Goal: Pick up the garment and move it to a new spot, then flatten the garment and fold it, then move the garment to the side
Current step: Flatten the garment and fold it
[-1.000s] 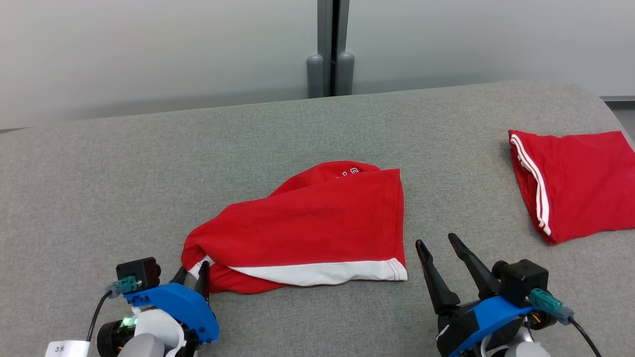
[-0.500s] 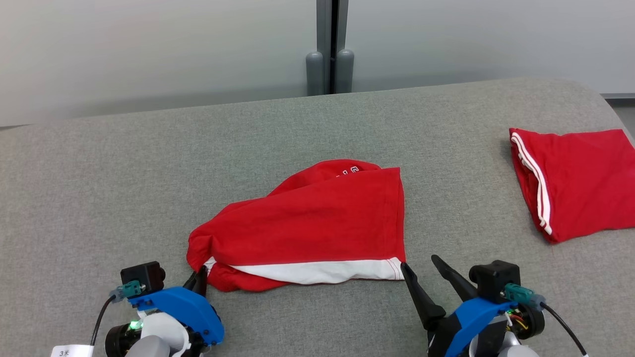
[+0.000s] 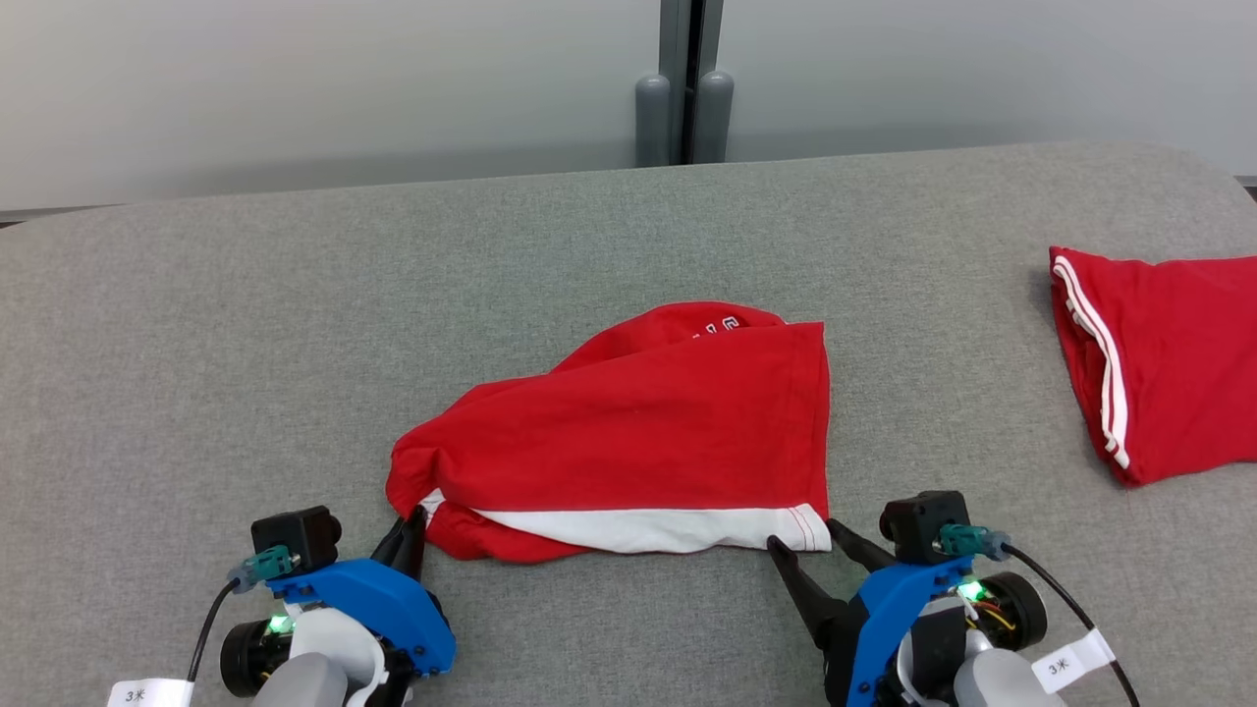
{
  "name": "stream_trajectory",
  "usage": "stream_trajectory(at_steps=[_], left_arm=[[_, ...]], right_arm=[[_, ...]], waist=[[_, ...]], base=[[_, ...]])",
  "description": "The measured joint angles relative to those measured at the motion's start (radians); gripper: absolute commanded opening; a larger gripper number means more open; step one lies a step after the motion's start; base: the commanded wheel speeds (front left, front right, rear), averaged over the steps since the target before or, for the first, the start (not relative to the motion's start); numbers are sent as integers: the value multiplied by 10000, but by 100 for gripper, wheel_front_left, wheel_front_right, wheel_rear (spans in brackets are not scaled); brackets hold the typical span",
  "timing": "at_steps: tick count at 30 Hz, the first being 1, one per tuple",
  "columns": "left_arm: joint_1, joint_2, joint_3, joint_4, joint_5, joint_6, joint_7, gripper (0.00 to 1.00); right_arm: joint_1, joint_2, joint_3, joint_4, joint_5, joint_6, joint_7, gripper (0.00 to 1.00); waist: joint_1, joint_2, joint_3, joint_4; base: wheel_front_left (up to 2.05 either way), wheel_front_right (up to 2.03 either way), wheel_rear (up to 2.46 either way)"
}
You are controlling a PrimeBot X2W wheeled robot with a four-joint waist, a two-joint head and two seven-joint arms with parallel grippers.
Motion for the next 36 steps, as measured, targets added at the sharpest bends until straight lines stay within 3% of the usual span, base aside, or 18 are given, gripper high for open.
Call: stream_trajectory(at_steps=[5,6,7,8,9,15,21,30,33,36], left_arm=[[-86,23,-88,2,-4,-48,-81,0],[-96,23,-100,4,-12,-56,-86,0],[-110,25,-111,12,-15,-67,-86,0],[-128,25,-111,12,-27,-73,-86,0],[-135,25,-113,19,-67,-75,-77,0],[-136,29,-100,-84,-303,-138,-228,0],[-134,123,-59,-1429,-658,-224,-644,0],[984,1078,226,-6487,-2353,-234,811,0],[1374,1584,535,-8984,-3164,334,2176,0],[1316,1766,759,-10395,-3881,842,3133,0]], right_arm=[[-295,2,226,353,169,0,163,100],[-340,2,267,395,169,0,159,69],[-370,2,286,426,182,0,130,45],[-389,2,299,476,244,0,134,11],[-393,2,320,522,253,0,144,0],[-560,2,345,481,474,0,-79,0],[-605,2,-184,-817,604,0,-619,0],[325,-38,-1542,-4707,-54,0,318,0],[471,-96,-1860,-6612,40,-2,1037,0],[201,-424,-1902,-7476,115,0,1645,0]], waist=[[0,0,54,41],[0,0,58,45],[0,0,61,46],[0,0,63,44],[0,0,65,41],[0,0,68,8],[1,0,-88,-31],[0,0,-383,-258],[0,0,-266,-312],[0,0,-80,-352]], base=[[0,0,0],[0,0,0],[0,0,0],[0,0,0],[0,0,0],[0,0,0],[0,0,0],[0,0,0],[0,0,0],[0,0,0]])
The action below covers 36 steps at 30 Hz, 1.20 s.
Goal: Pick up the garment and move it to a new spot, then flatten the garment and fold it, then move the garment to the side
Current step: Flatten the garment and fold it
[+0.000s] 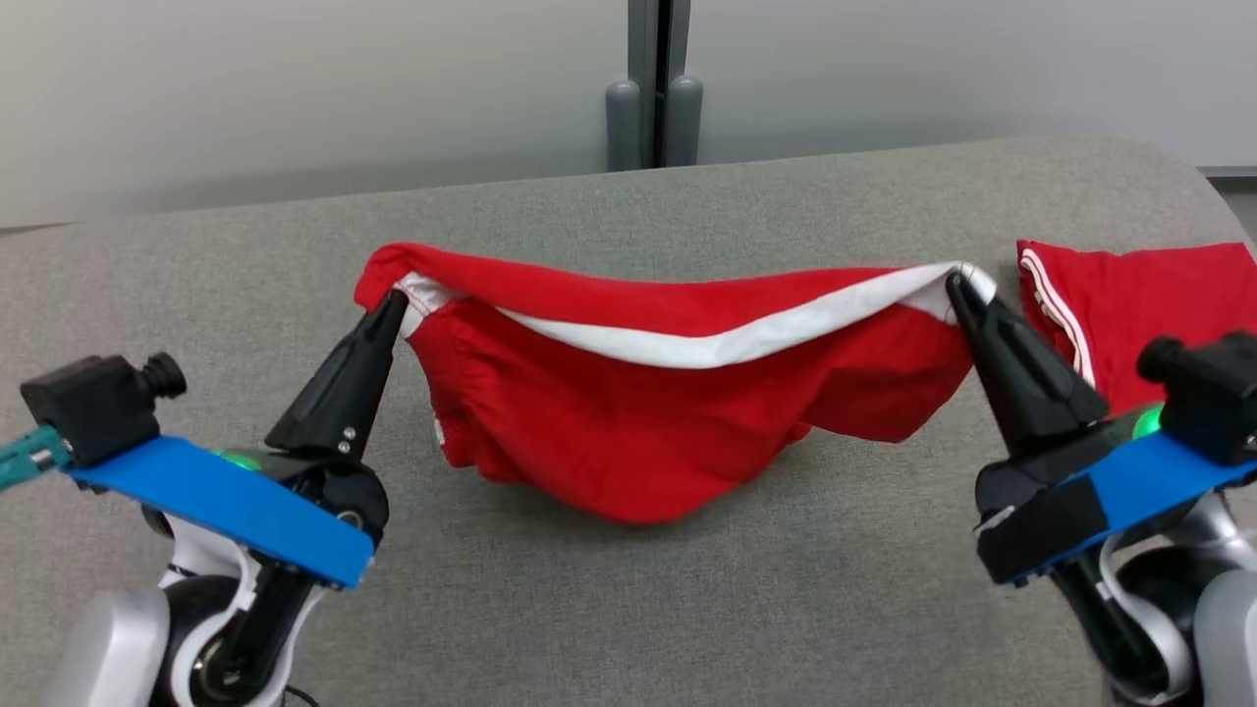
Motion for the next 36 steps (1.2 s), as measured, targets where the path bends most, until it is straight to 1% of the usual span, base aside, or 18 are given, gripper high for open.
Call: stream_trajectory(at_steps=[2,5,8,10,13,16,19,23,27,29,33,36], left_arm=[[-332,142,130,-462,-309,261,516,0],[-1185,245,276,-541,-650,573,1104,0],[-2347,322,366,127,-715,677,1406,0],[-3232,408,391,773,-554,669,1478,0],[-4518,366,637,1906,-518,686,1390,0],[-5986,546,721,2828,10,575,1051,0],[-7234,497,780,3728,428,339,418,0],[-8536,487,715,4629,955,-290,-495,0],[-8902,351,656,5248,1202,-673,-1425,0],[-8829,272,479,5446,1206,-880,-1791,0],[-7700,255,-196,5883,1327,-1060,-2295,0],[-6537,244,-786,6171,1367,-1093,-2625,0]], right_arm=[[-499,-380,-13,-130,27,0,297,0],[-1507,-746,73,364,255,0,514,0],[-2932,-1120,295,1350,543,0,476,0],[-4074,-1292,522,2113,581,0,280,0],[-5965,-1369,928,3471,537,0,-332,0],[-7896,-1331,1062,4857,351,0,-1221,0],[-9279,-1145,1120,5981,-19,2,-2224,0],[-10667,-991,1108,7012,-562,2,-3678,0],[-11019,-941,1193,7766,-721,2,-4704,0],[-10920,-970,1463,8107,-731,0,-4830,0],[-9699,-1244,2493,8575,-337,0,-4826,0],[-8469,-1603,3018,8661,422,0,-4604,0]], waist=[[0,0,185,-22],[0,0,536,-52],[1,0,948,-79],[1,0,1248,-100],[2,0,1702,-190],[2,0,2141,-347],[3,0,2471,-504],[3,0,2700,-654],[3,0,2749,-648],[2,0,2745,-635],[1,-1,2663,-612],[0,0,2549,-574]], base=[[0,0,0],[0,0,0],[0,0,0],[0,0,0],[0,0,0],[0,0,0],[0,0,0],[0,0,0],[0,0,0],[0,0,0],[0,0,0],[0,0,0]])
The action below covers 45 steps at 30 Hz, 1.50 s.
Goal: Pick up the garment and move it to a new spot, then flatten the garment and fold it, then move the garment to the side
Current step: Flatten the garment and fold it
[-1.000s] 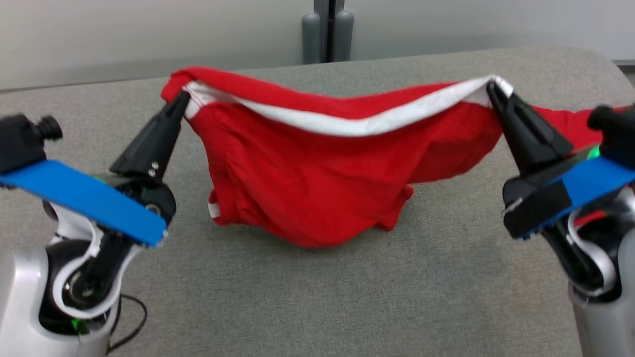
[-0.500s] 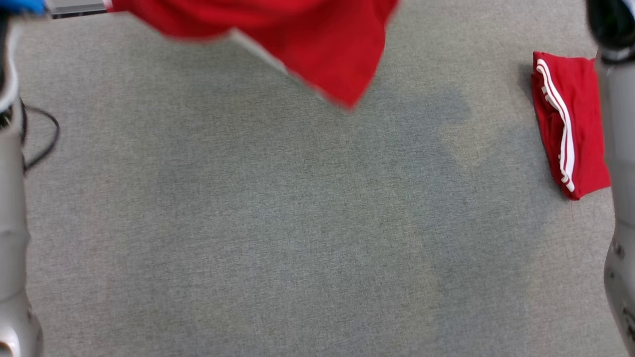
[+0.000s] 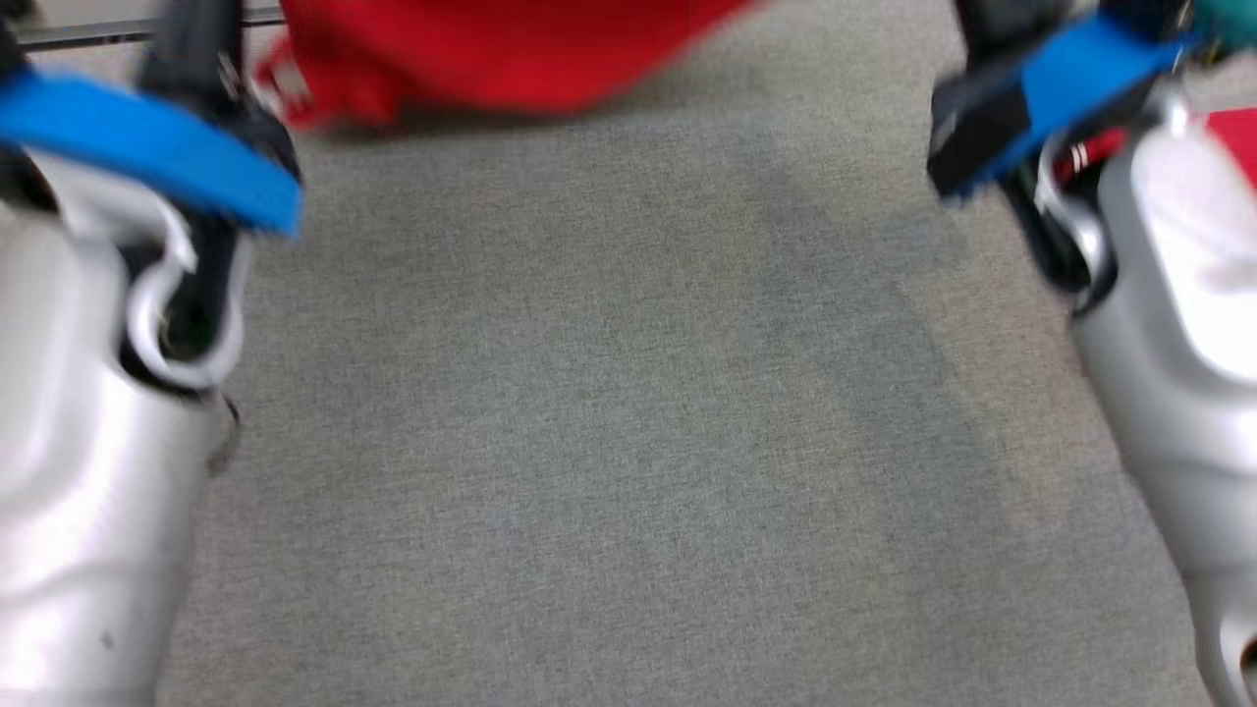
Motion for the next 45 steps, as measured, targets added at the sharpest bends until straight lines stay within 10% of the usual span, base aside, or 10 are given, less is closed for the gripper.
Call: stream_trajectory(at_steps=[14,20,29,36,45], left_arm=[[6245,1331,-1858,-1820,-652,196,198,0],[7984,2336,-2539,-3737,-303,1145,1486,0],[9774,3359,-2750,-6686,67,2980,2600,0],[9042,2314,-2740,-6757,219,3340,2176,0],[6805,767,-2604,-4171,322,2955,1453,0]], right_arm=[[5392,-3388,2201,-3379,3942,0,3317,0],[7807,-4192,1112,-4865,4383,0,5344,0],[10928,-3457,-1818,-7515,4226,0,8130,0],[10509,-2328,-2834,-8263,2844,-2,8433,0],[7410,-2196,-1914,-6318,2115,0,7588,0]], waist=[[-2,0,-1422,194],[-3,0,-2068,587],[-3,0,-2453,1074],[-1,0,-2397,1435],[1,0,-1941,1959]], base=[[0,0,0],[0,0,0],[0,0,0],[0,0,0],[0,0,0]])
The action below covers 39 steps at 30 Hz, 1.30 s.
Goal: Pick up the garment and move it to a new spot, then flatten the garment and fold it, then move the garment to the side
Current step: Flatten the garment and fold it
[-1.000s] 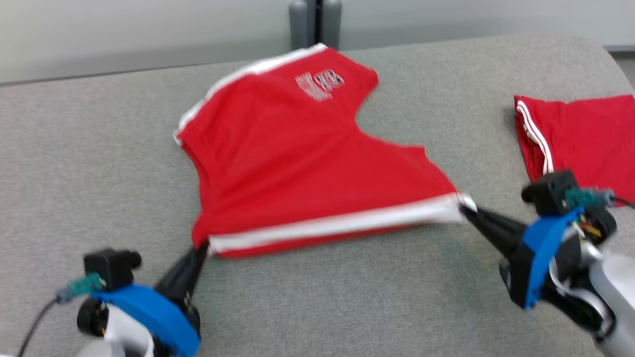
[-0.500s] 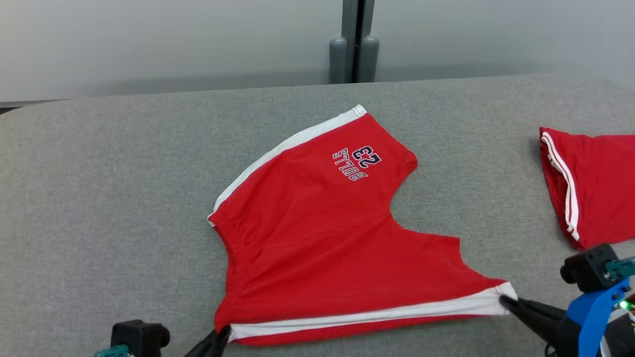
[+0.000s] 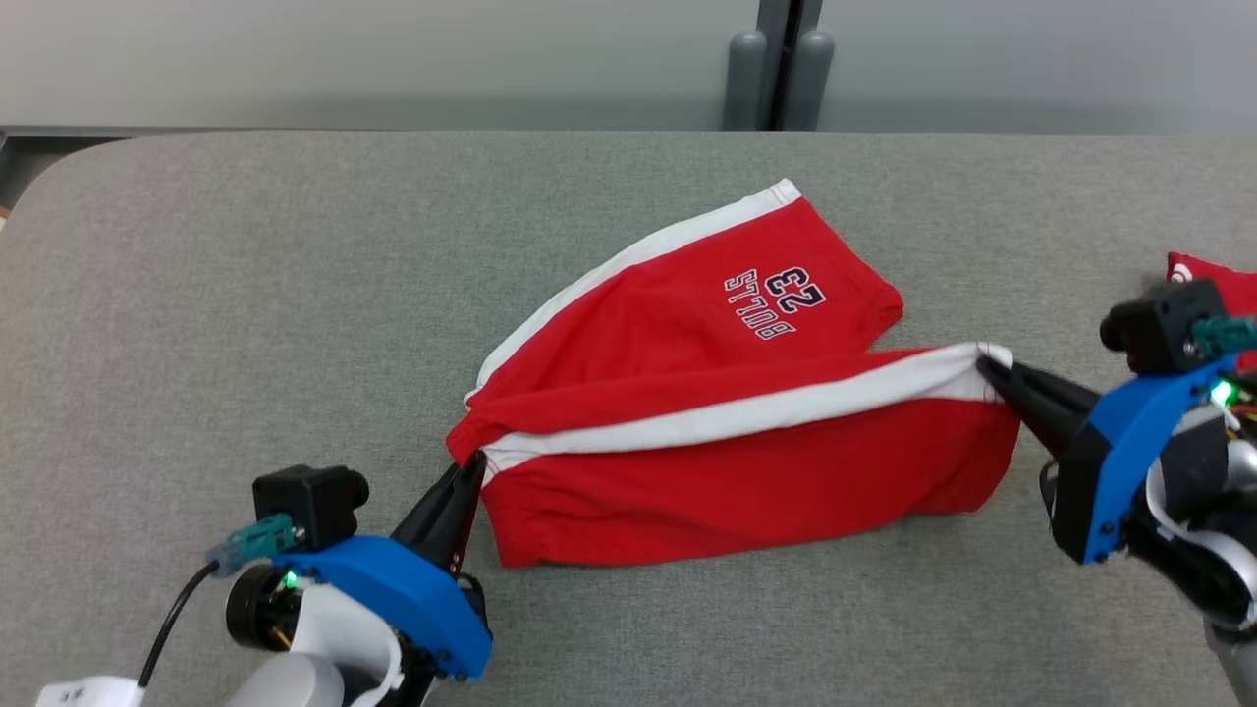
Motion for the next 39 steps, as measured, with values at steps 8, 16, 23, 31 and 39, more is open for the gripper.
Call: stream_trajectory(at_steps=[8,16,23,31,39], left_arm=[[-1798,-1158,52,2259,-38,-414,-514,0],[-3266,-2128,-17,3979,36,-892,-1175,0],[-4003,-2706,-19,5204,63,-1124,-1697,0],[-4362,-3005,-71,5912,2,-1561,-2142,80],[-4052,-3066,50,6272,-303,-1996,-2711,100]], right_arm=[[-2863,-92,995,2313,-253,0,-1367,0],[-5031,-194,1770,4472,-500,0,-2391,0],[-6128,-59,2272,6048,-675,0,-3124,0],[-6679,209,2732,7300,-499,0,-3603,100],[-6610,295,3404,7774,328,0,-3917,100]], waist=[[0,1,738,576],[1,0,1579,1195],[1,0,2091,1605],[1,0,2229,1729],[0,0,1762,1655]], base=[[0,0,0],[0,0,0],[0,0,0],[0,0,0],[0,0,0]])
